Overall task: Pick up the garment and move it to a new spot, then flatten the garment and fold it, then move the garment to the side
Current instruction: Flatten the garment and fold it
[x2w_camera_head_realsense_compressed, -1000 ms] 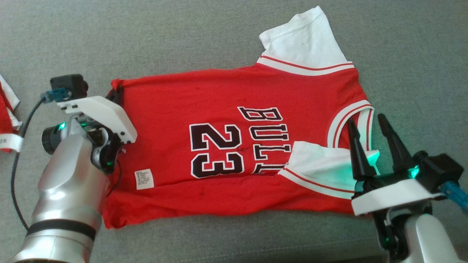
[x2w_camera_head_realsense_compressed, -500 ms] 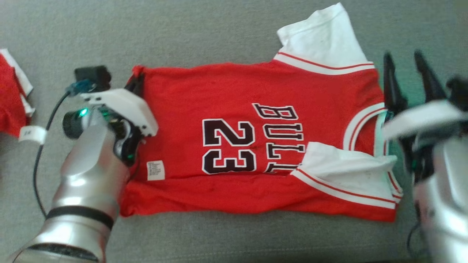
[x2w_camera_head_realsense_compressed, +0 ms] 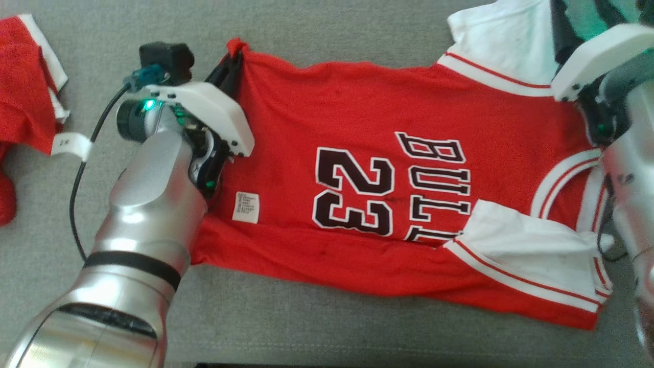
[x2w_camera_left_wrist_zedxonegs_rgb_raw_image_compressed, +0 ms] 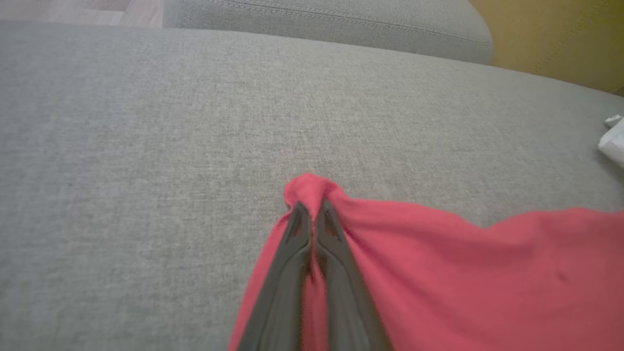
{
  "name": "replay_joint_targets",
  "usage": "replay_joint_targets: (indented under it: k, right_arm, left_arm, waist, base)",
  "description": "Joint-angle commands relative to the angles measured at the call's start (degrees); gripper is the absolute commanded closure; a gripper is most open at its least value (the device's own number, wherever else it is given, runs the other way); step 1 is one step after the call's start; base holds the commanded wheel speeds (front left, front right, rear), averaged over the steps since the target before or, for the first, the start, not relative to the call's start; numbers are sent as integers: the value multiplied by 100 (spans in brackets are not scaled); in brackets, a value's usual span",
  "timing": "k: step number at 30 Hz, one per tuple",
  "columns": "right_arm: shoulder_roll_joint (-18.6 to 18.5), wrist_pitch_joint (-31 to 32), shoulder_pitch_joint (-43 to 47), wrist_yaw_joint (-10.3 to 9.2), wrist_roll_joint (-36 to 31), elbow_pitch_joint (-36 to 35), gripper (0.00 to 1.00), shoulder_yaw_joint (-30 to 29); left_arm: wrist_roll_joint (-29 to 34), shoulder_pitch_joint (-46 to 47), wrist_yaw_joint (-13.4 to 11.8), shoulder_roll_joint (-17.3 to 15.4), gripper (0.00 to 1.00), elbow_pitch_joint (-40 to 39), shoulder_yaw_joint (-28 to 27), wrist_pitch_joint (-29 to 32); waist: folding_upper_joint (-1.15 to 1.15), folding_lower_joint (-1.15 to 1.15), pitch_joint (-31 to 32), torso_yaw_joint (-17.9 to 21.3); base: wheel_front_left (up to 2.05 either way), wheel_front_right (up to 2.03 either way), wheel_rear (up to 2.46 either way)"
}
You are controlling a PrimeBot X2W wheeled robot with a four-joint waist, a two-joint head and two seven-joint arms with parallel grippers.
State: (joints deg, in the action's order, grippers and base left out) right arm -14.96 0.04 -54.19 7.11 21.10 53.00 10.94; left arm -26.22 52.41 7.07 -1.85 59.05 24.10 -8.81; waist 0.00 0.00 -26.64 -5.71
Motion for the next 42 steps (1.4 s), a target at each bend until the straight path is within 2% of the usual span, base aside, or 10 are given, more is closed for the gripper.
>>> replay_joint_targets:
  k: [1, 7, 8, 9, 10, 16, 26, 36, 42]
  right_arm:
    - [-39, 20, -204, 37, 52, 3, 0, 144]
    - [-152, 134, -679, 37, 265, 723, 0, 774]
    - [-163, 172, -705, 37, 340, 781, 10, 844]
    - [-172, 197, -724, 37, 419, 818, 91, 913]
    - [-195, 195, -738, 37, 492, 846, 100, 973]
    - [-313, -206, -765, 37, 929, 699, 100, 1302]
    - [-691, -1132, -212, 37, 1548, -294, 100, 1884]
    - [-1111, -1385, 1092, 37, 1637, -1570, 100, 1815]
    - [-1098, -1367, 2102, 37, 1572, -2378, 100, 1457]
  left_arm:
    - [-10, 205, -11, -157, 100, -46, -54, -33]
    - [-144, 293, 17, -117, 100, 83, 146, -201]
    - [-168, 300, 20, -115, 100, 102, 165, -220]
    - [-197, 307, 22, -113, 100, 122, 179, -235]
    - [-223, 314, 24, -112, 100, 143, 194, -249]
    - [-332, 330, 32, -113, 100, 252, 253, -352]
    - [-436, -125, 36, -413, 100, -146, 191, -559]
    - [-540, -998, -129, -902, 100, -1360, 62, -542]
    - [-667, -1767, -356, -1131, 100, -2287, -40, -481]
  waist:
    - [0, 0, -105, -89]
    - [0, 0, -174, -180]
    - [0, 0, -175, -181]
    - [0, 0, -175, -182]
    - [0, 0, -172, -180]
    - [0, 0, -79, -101]
    - [0, 0, 392, 138]
    - [0, 0, 842, 269]
    - [0, 0, 997, 346]
  base:
    - [0, 0, 0]
    - [0, 0, 0]
    - [0, 0, 0]
    - [0, 0, 0]
    - [0, 0, 0]
    - [0, 0, 0]
    - [0, 0, 0]
    - [0, 0, 0]
    - [0, 0, 0]
